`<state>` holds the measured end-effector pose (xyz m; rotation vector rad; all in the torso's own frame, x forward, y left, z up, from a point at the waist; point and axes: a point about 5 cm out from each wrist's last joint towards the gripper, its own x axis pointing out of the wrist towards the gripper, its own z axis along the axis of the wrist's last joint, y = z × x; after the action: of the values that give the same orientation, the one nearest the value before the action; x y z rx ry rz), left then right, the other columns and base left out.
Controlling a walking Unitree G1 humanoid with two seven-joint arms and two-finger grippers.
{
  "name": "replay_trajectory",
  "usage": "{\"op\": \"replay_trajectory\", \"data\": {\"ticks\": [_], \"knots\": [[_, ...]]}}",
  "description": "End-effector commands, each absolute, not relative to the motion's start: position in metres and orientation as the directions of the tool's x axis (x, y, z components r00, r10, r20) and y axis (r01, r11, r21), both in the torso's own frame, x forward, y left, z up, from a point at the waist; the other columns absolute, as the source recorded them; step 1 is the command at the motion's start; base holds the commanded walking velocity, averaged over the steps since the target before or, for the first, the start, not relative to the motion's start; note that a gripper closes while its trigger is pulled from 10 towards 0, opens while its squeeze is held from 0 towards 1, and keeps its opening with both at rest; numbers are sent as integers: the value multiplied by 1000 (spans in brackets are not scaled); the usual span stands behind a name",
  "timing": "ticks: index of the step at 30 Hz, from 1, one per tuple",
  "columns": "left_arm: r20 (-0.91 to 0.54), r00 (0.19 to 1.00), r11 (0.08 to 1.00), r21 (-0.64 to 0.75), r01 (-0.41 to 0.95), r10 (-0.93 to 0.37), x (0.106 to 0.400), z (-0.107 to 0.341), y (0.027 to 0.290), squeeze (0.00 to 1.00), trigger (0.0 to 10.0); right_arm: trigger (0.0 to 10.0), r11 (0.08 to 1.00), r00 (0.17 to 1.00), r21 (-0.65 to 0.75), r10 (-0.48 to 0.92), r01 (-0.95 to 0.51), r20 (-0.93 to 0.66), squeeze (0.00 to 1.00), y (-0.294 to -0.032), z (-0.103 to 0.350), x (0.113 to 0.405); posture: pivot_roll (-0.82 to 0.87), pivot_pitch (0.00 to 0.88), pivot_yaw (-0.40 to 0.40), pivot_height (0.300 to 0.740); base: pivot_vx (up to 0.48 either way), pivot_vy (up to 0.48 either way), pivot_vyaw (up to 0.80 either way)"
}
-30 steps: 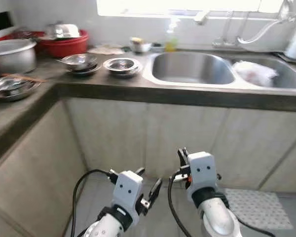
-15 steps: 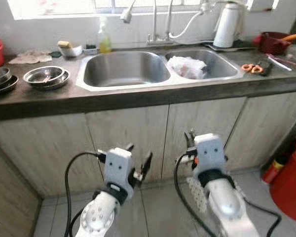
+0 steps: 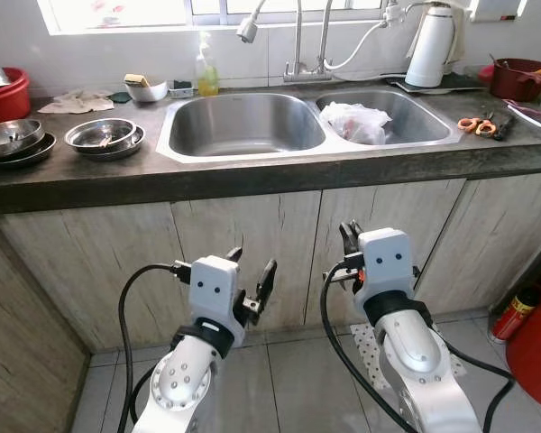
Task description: Kitchen organization
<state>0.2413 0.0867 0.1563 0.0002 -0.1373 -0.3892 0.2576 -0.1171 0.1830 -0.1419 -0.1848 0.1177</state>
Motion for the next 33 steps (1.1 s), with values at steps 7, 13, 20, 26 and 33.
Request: {"op": "replay_trajectory", "data": {"ticks": [7, 13, 20, 26, 33], "knots": [[195, 907, 928, 93, 362, -373, 253, 172, 88, 0, 10000, 10000, 980, 947, -186, 130, -76, 295, 0, -121, 212, 268, 142, 0, -11, 740, 69, 0, 0], [194, 910, 930, 94, 355, -367, 253, 171, 89, 0, 10000, 10000, 978, 933, -193, 143, -82, 330, 0, -120, 223, 271, 144, 0, -12, 740, 269, 0, 0], [200, 905, 926, 103, 363, -376, 252, 173, 87, 0, 10000, 10000, 975, 921, -199, 163, -96, 354, 0, -117, 229, 270, 142, 0, -11, 740, 289, 0, 0], [197, 904, 925, 103, 365, -378, 251, 172, 87, 0, 10000, 10000, 975, 922, -198, 166, -100, 350, 0, -117, 228, 268, 143, 0, -12, 740, 296, 0, 0], [202, 904, 926, 100, 364, -377, 251, 173, 86, 0, 10000, 10000, 970, 913, -219, 179, -102, 367, 0, -116, 231, 268, 141, 0, -12, 740, 299, 0, 0]]}}
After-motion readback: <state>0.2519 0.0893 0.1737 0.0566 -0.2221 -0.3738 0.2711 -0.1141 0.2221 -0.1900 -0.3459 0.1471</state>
